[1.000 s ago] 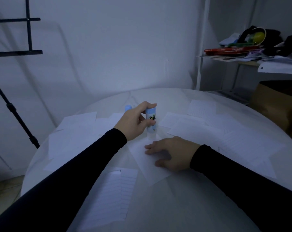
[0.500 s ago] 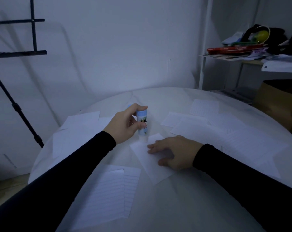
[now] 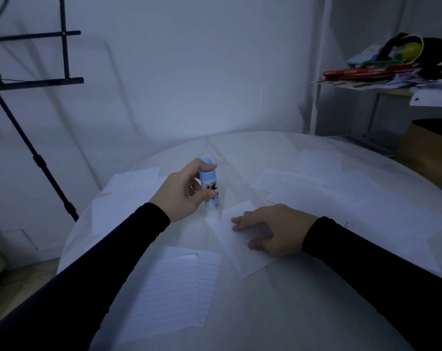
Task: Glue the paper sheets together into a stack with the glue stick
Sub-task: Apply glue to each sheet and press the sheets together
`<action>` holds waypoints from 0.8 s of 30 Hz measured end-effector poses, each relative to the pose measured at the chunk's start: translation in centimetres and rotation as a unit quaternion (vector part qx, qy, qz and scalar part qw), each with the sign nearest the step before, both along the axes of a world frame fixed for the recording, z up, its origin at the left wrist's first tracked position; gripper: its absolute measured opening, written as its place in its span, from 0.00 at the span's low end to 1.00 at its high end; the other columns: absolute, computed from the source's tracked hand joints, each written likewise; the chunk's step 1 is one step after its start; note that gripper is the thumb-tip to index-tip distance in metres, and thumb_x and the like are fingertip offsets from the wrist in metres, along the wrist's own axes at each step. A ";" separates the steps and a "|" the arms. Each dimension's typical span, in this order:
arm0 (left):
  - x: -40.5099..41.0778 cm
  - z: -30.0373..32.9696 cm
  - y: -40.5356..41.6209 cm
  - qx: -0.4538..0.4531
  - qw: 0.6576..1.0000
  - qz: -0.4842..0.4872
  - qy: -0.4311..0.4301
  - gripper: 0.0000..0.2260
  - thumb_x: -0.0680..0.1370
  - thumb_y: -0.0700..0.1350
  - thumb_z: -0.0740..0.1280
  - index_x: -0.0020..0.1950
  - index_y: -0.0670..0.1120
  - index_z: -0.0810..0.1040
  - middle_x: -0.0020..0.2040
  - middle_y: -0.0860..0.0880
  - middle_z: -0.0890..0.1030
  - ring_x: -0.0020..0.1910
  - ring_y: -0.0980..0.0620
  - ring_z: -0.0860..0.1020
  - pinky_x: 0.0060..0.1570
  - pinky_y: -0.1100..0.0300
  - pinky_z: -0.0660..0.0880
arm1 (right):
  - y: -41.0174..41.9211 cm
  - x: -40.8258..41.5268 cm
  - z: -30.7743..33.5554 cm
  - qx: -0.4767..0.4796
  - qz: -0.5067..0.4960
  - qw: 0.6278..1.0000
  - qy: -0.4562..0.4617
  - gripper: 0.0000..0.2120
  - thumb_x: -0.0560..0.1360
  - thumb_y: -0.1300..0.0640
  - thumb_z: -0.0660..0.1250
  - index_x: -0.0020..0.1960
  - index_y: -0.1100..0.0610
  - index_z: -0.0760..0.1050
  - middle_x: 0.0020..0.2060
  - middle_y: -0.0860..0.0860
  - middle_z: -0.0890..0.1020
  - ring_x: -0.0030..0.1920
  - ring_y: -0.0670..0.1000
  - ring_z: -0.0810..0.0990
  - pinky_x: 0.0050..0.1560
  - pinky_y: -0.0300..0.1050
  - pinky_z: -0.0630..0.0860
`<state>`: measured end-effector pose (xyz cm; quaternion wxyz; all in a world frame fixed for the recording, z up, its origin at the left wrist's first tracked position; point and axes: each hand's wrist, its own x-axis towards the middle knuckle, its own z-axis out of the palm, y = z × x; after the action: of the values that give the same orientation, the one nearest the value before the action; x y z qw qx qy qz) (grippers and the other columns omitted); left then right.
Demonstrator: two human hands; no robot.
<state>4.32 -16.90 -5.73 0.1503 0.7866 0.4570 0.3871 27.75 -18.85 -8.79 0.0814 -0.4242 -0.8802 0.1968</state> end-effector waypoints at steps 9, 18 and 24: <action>-0.8 2.3 -0.5 -0.019 0.992 0.015 0.128 0.22 0.69 0.44 0.76 0.52 0.54 0.64 0.44 0.49 0.77 0.35 0.58 0.70 0.37 0.59 0.69 | 0.1 0.0 0.1 0.008 0.001 1.000 -0.012 0.22 0.74 0.49 0.68 0.66 0.38 0.70 0.68 0.32 0.67 0.71 0.37 0.61 0.74 0.42 0.53; -1.7 4.7 -0.7 -0.088 0.882 0.123 0.447 0.19 0.68 0.51 0.75 0.58 0.59 0.77 0.50 0.58 0.77 0.54 0.53 0.73 0.55 0.59 0.67 | -0.1 -0.2 0.1 0.009 -0.006 1.000 -0.013 0.22 0.74 0.50 0.68 0.66 0.38 0.70 0.68 0.32 0.67 0.71 0.37 0.61 0.74 0.42 0.52; -2.7 3.1 0.7 0.016 0.913 0.178 0.367 0.13 0.76 0.51 0.68 0.60 0.54 0.76 0.54 0.53 0.77 0.57 0.50 0.74 0.54 0.55 0.66 | -0.4 -0.4 0.3 0.017 -0.023 0.999 -0.015 0.22 0.74 0.48 0.68 0.66 0.40 0.70 0.69 0.34 0.67 0.71 0.38 0.62 0.73 0.38 0.53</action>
<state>1.65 -16.15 -2.65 -0.1123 0.7811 0.6062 0.0987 27.34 -19.21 -8.45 0.0799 -0.4460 -0.8745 0.1730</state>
